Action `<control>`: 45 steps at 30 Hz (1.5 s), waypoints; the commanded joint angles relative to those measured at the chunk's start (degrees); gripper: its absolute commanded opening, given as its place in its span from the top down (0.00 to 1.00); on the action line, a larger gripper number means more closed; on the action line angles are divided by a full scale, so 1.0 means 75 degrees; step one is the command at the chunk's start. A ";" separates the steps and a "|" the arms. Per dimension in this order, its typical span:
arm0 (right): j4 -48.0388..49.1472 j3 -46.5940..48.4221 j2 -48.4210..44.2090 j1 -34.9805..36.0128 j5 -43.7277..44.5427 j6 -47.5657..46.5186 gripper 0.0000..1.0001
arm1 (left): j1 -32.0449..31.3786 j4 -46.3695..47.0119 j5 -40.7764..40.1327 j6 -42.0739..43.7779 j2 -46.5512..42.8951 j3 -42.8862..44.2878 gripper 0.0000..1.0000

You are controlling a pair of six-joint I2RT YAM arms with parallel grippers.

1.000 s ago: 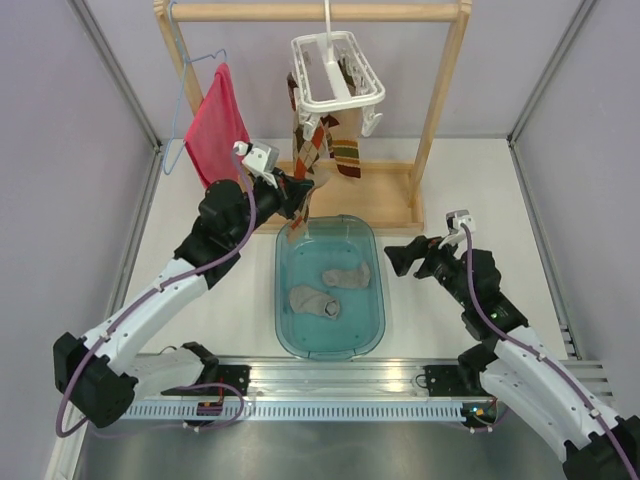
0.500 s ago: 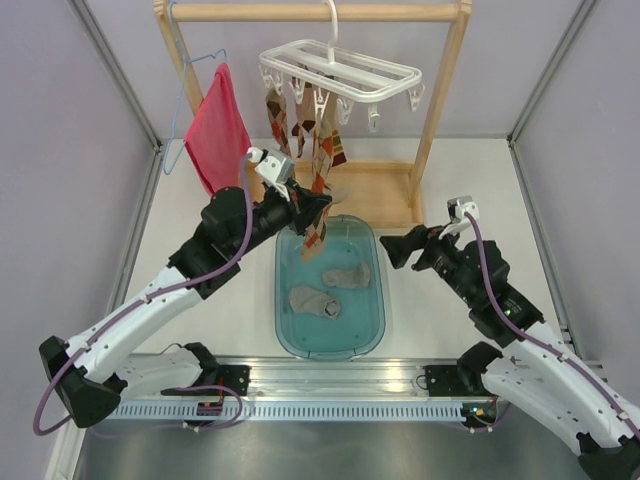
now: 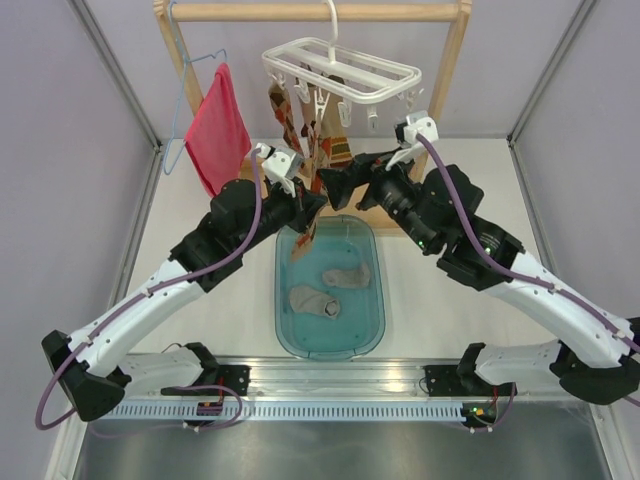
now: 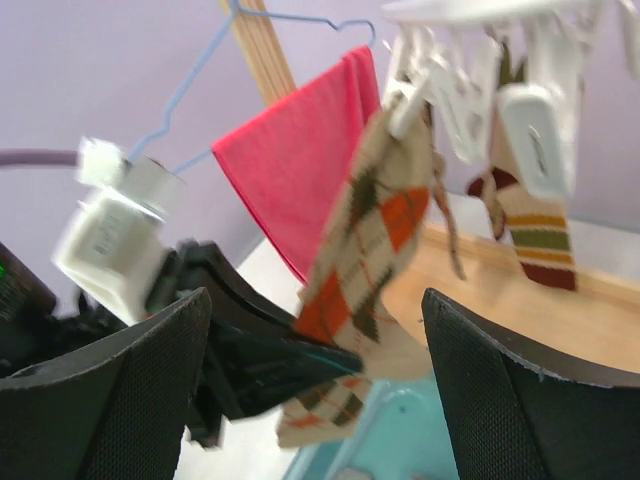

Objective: Remove the socks clipped to the hanger

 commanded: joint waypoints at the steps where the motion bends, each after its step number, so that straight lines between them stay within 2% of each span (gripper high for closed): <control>1: -0.0364 0.1318 0.0844 0.0400 0.1119 -0.0525 0.10 | -0.0071 -0.0254 -0.0332 0.0329 -0.0190 -0.0118 0.98; 13: -0.0470 0.3453 0.2815 0.0599 0.1835 -0.0607 0.09 | -0.0060 -0.0055 -0.0496 0.0177 -0.0542 -0.0446 0.98; 19: -0.0342 0.3959 0.3133 0.0599 0.1635 -0.0443 0.10 | -0.0060 -0.0043 -0.0555 0.0201 -0.0554 -0.0446 0.98; 29: -0.0762 0.4954 0.4023 0.0611 0.2197 -0.0268 0.09 | -0.0060 -0.0032 -0.0578 0.0201 -0.0612 -0.0481 0.98; 39: -0.1056 0.5026 0.4082 0.0599 0.3205 -0.0091 0.09 | -0.0048 -0.0032 -0.0684 0.0271 -0.0659 -0.0482 0.98; 45: -0.1114 0.4966 0.4175 0.0518 0.3346 -0.0080 0.07 | -0.0048 -0.0032 -0.0660 0.0271 -0.0671 -0.0482 0.98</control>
